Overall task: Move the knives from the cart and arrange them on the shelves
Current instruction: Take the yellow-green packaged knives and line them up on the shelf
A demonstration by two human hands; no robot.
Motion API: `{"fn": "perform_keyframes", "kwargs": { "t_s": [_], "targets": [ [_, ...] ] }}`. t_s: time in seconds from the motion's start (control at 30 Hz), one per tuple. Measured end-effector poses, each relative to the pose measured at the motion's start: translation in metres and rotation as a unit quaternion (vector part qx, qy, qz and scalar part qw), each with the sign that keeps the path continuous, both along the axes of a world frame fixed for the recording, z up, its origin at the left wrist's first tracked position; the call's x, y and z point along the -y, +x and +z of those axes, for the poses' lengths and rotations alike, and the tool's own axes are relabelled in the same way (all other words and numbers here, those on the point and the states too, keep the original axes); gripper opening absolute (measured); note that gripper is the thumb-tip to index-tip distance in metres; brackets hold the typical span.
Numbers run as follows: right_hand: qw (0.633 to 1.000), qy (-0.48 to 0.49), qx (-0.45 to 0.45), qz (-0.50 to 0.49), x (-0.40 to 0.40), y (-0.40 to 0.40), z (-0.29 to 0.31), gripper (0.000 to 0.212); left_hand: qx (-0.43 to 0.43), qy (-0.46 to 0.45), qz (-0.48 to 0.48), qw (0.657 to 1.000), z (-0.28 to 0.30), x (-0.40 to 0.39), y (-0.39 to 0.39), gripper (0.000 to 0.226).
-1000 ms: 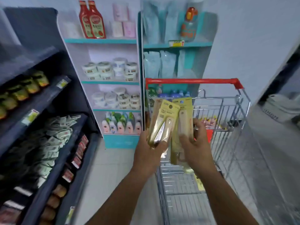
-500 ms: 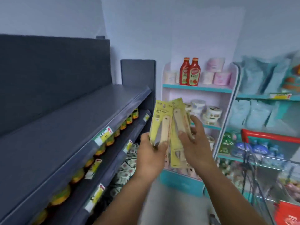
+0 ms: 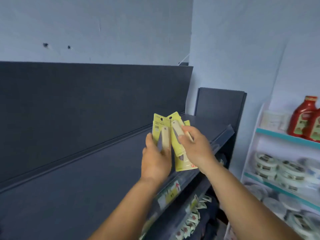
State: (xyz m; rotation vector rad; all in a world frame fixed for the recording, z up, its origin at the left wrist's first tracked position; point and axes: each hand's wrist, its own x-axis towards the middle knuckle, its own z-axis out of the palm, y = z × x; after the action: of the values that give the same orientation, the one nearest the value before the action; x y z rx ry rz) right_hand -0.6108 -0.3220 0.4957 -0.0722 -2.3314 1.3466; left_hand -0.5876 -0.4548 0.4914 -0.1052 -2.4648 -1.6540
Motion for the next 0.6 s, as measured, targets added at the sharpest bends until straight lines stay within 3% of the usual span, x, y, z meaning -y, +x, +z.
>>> {"fn": "perform_keyframes", "kwargs": {
  "t_s": [0.1,0.23,0.4,0.5,0.6],
  "targets": [
    [0.997,0.01,0.037,0.064,0.006,-0.055,-0.004,0.037,0.049,-0.02,0.068,0.996,-0.002,0.002,-0.034,0.044],
    [0.989,0.065,0.073,0.111,0.009,-0.106,-0.016,0.04,0.125,-0.058,0.136,0.981,-0.014,0.001,-0.066,0.06],
    [0.951,0.226,0.148,0.151,0.007,-0.134,-0.034,0.043,0.209,-0.313,0.148,0.914,-0.032,-0.003,-0.081,0.056],
    [0.914,0.293,0.209,0.186,0.006,-0.137,-0.042,0.049,0.233,-0.385,0.13,0.884,-0.039,-0.007,-0.084,0.064],
    [0.907,0.304,0.217,0.196,0.007,-0.136,-0.045,0.052,0.239,-0.412,0.119,0.871,-0.038,-0.008,-0.086,0.067]
  ]
}}
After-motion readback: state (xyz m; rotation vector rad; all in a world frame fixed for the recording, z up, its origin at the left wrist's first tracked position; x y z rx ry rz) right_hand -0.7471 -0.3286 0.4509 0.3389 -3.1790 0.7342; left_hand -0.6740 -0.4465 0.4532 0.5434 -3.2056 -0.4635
